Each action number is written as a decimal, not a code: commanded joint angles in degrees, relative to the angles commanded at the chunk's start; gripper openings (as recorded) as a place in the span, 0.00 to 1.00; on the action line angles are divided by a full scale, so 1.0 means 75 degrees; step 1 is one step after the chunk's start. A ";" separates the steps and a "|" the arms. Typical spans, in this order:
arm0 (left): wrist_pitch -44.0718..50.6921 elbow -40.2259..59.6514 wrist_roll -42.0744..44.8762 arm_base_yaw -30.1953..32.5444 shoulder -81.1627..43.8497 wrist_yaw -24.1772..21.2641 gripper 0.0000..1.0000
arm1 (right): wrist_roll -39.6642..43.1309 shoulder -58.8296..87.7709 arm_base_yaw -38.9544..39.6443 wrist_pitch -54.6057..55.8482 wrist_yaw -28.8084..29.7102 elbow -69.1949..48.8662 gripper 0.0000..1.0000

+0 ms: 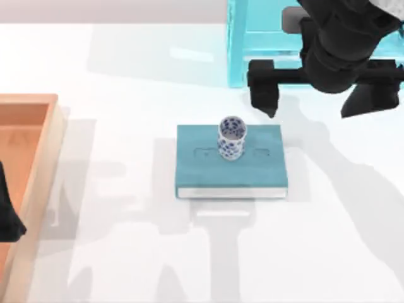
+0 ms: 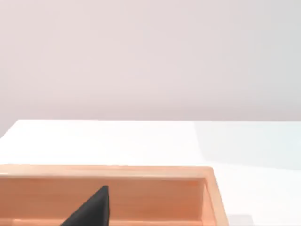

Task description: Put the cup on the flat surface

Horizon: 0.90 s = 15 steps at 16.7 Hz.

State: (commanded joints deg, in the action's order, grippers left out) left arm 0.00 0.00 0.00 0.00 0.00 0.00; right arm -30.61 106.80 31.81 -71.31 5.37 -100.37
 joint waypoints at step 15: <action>0.0000 0.0000 0.0000 0.0000 0.0000 0.0000 1.00 | -0.1472 0.3992 0.1184 -0.2376 0.0289 -0.5894 1.00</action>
State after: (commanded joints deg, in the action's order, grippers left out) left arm 0.00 0.00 0.00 0.00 0.00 0.00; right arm -41.65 136.74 40.69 -89.13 7.54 -144.57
